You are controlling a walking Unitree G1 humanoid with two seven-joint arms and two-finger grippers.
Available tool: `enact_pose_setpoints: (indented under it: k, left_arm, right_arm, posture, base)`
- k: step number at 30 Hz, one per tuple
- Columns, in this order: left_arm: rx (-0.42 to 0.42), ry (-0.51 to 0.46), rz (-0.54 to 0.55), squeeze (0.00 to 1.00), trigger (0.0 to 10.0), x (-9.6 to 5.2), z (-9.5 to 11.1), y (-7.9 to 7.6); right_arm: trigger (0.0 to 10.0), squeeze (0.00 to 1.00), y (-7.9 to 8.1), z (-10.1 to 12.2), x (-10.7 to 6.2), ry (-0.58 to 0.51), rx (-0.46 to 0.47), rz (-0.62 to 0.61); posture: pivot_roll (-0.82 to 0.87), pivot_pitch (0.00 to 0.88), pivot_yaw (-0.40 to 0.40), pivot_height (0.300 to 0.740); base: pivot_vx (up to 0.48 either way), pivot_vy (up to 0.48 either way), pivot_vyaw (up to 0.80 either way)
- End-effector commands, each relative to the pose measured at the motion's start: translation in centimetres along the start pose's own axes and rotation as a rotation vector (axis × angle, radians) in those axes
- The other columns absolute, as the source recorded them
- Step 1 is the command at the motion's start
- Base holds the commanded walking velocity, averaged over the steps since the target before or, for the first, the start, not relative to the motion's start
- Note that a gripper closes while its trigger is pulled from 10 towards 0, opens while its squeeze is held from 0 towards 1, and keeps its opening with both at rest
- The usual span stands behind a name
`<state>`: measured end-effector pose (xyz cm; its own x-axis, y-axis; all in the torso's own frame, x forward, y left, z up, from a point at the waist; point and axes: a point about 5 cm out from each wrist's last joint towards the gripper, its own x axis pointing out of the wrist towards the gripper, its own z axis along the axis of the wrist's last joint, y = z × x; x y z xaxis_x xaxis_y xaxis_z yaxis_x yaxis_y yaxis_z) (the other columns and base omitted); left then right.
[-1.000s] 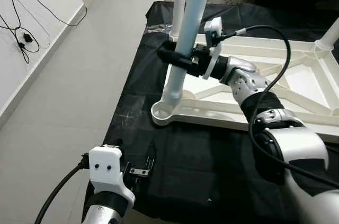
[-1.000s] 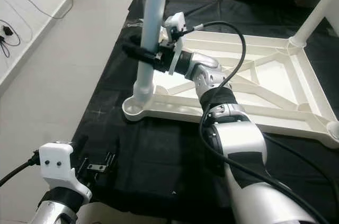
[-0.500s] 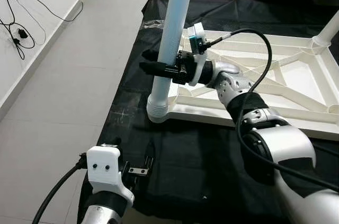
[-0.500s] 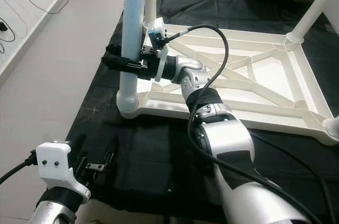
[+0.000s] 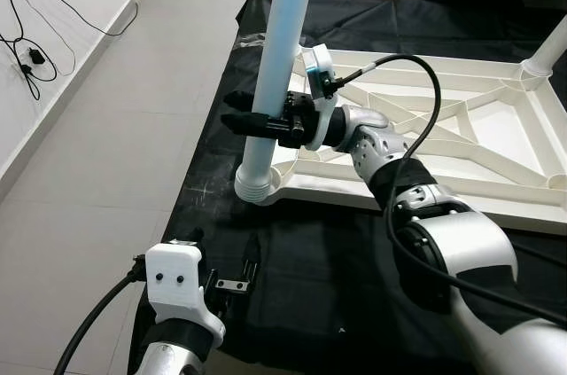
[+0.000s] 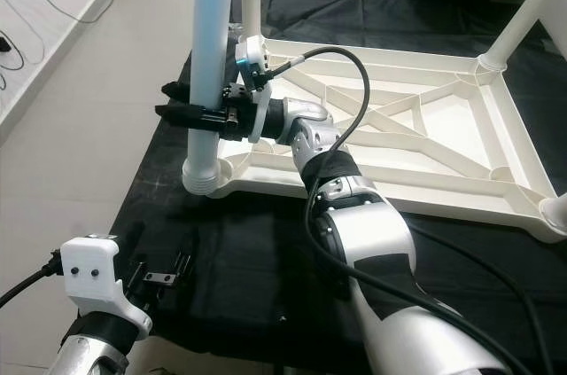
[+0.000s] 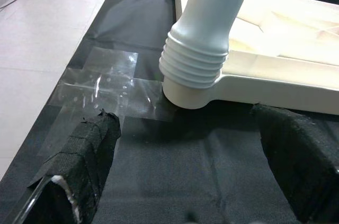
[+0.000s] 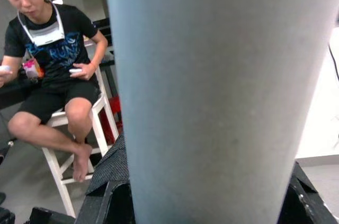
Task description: Building children table
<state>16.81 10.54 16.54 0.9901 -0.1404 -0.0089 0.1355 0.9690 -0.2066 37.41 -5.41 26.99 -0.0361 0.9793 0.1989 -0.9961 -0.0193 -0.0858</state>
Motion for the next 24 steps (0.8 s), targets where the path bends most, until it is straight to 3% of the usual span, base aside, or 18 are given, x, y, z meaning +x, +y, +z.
enact_pose_setpoints:
  k: [1, 6, 8, 12, 24]
  left_arm:
    - [-0.015, 0.024, -0.006, 0.0, 10.0, -0.2, -0.4, -0.4]
    - [-0.013, 0.024, -0.002, 0.0, 10.0, -0.2, -0.4, -0.4]
    - [-0.012, 0.023, 0.004, 0.0, 10.0, -0.2, -0.4, -0.3]
    - [-0.01, 0.022, 0.008, 0.0, 10.0, -0.2, -0.4, -0.3]
    - [-0.007, 0.02, 0.012, 0.0, 10.0, -0.1, -0.4, -0.1]
  right_arm:
    - [10.0, 0.0, 0.2, -0.4, 0.7, 0.017, -0.015, 0.022]
    - [10.0, 0.0, 0.1, -0.4, 1.0, 0.015, -0.026, -0.002]
    - [10.0, 0.0, -0.4, 0.3, 1.2, -0.003, -0.059, -0.078]
    - [10.0, 0.0, -0.7, 0.9, 1.1, -0.001, -0.091, -0.116]
    - [10.0, 0.0, -0.4, 1.6, 0.1, 0.041, -0.113, -0.025]
  posture:
    - [0.15, 0.257, -0.052, 0.74]
    - [0.15, 0.26, -0.053, 0.74]
    - [0.15, 0.26, -0.053, 0.74]
    - [0.14, 0.262, -0.058, 0.74]
    - [0.14, 0.258, -0.055, 0.74]
  base:
    - [0.0, 0.0, 0.0]
    - [0.0, 0.0, 0.0]
    - [0.0, 0.0, 0.0]
    - [0.0, 0.0, 0.0]
    - [0.0, 0.0, 0.0]
